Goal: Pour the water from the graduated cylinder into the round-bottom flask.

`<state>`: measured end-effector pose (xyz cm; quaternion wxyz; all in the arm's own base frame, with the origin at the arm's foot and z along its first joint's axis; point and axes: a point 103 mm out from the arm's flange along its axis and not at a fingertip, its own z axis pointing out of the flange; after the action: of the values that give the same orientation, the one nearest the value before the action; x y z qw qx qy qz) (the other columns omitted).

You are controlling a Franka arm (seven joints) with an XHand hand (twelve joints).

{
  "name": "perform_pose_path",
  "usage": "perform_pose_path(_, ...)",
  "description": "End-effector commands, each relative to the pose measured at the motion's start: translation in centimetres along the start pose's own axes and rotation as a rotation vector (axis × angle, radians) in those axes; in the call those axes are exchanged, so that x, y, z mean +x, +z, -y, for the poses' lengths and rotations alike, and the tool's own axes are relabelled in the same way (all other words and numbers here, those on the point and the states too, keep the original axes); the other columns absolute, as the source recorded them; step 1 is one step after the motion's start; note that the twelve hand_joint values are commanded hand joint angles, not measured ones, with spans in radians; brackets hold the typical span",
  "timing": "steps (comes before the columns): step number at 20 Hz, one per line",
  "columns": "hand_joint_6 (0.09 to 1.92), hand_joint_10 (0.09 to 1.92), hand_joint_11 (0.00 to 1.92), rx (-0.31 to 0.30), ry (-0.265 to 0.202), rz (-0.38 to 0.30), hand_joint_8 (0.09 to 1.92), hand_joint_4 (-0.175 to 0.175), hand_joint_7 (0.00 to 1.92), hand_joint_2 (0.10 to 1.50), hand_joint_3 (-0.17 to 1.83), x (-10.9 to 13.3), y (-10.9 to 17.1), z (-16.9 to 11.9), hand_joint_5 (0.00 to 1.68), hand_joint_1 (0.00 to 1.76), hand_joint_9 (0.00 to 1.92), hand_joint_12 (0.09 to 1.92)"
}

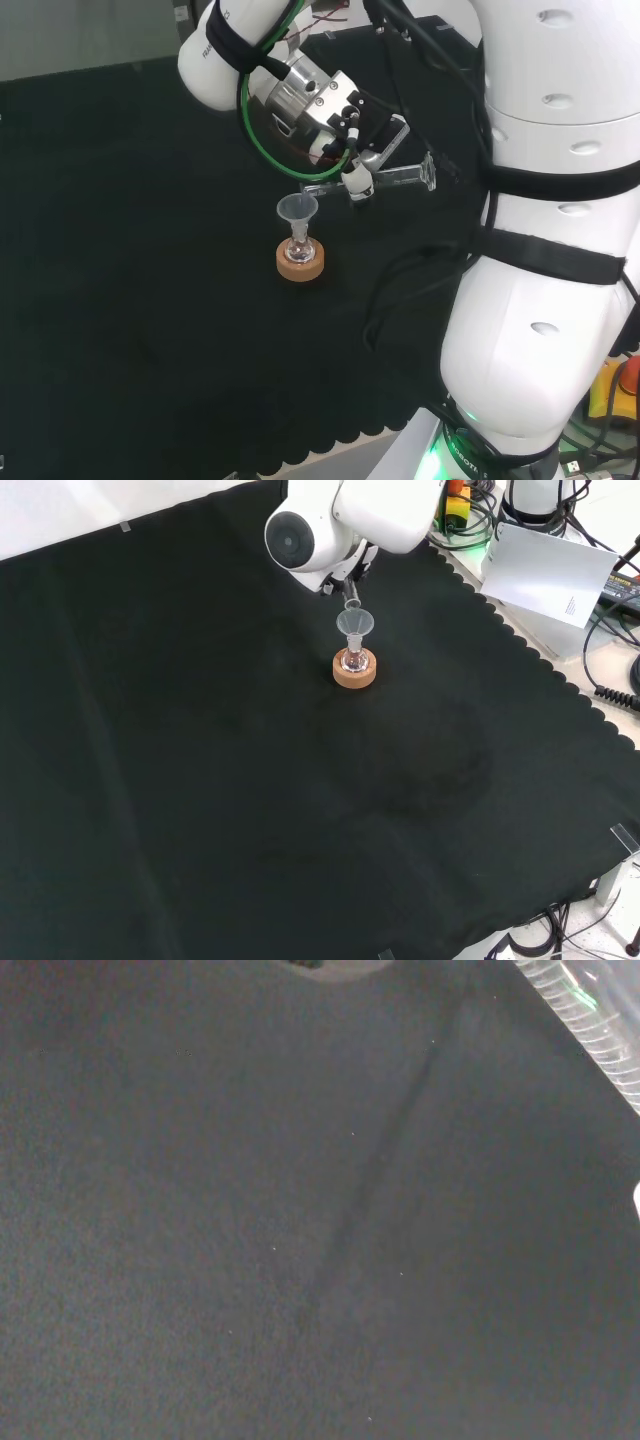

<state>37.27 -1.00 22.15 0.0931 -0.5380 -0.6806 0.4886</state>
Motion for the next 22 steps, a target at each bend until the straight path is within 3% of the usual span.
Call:
perform_pose_path(1,1.03,0.09,1.32,-0.028,-0.034,-0.068,0.28,-0.175,1.28,1.13,-0.01,-0.5,0.3,-0.4,0.97,1.15,1.46,0.69)
perform_pose_path(9,1.04,0.09,1.32,-0.155,-0.124,-0.261,0.28,-0.175,1.28,1.13,-0.01,-2.2,1.0,-0.4,0.97,1.15,1.46,0.68)
perform_pose_path(11,1.04,0.09,1.32,-0.172,-0.13,-0.278,0.28,-0.175,1.28,1.13,-0.01,-2.4,1.1,-0.4,0.97,1.15,1.46,0.68)
perform_pose_path(22,1.04,0.09,1.32,-0.395,-0.197,-0.434,0.27,-0.175,1.28,1.13,-0.01,-3.1,0.8,-0.8,0.97,1.15,1.45,0.68)
